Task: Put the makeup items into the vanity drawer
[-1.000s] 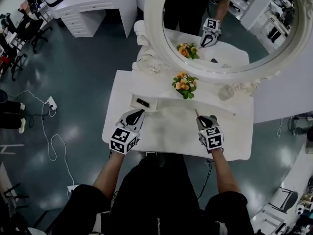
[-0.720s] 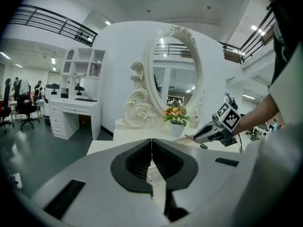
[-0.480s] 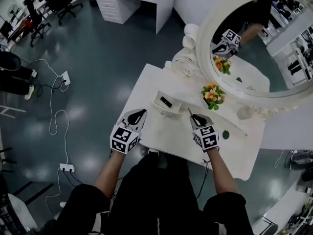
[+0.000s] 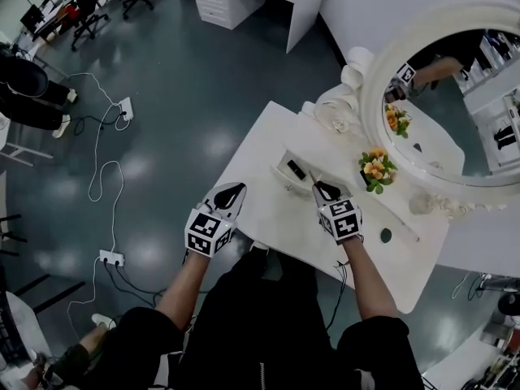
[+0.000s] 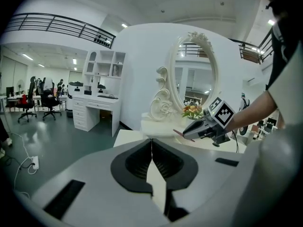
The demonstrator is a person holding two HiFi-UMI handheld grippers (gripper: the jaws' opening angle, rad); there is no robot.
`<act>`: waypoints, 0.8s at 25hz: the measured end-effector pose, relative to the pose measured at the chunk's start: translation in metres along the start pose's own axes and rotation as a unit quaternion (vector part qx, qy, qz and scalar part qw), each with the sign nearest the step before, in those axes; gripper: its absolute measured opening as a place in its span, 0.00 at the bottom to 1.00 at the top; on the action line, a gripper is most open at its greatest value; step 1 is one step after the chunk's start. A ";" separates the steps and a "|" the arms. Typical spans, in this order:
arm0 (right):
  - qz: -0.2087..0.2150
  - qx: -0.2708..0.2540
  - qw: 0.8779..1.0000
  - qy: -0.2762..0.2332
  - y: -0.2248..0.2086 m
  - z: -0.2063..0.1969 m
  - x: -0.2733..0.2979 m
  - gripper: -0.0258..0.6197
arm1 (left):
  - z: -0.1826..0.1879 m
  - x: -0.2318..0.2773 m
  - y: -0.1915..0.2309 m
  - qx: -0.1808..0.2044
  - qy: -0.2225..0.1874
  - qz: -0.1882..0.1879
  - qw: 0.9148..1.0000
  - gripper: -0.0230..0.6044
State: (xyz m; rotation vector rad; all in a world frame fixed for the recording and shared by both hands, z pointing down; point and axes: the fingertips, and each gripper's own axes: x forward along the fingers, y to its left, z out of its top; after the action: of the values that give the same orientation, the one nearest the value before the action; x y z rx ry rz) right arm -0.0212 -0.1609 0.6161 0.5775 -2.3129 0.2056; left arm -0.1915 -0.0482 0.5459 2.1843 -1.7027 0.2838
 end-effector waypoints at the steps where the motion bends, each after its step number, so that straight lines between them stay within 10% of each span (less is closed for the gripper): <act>1: 0.001 -0.002 1.000 -0.002 0.000 0.004 0.002 0.12 | -0.001 -0.001 0.001 -0.002 0.000 0.002 1.000 0.07; 20: 0.034 -0.048 0.997 0.040 0.017 0.015 0.070 0.12 | -0.024 -0.022 0.023 -0.024 0.020 0.037 0.999 0.07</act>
State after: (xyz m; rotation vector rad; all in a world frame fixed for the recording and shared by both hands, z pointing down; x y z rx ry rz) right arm -0.0829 -0.1743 0.6548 0.4349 -2.2530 0.1462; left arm -0.2175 -0.0243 0.5633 2.0706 -1.7530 0.2998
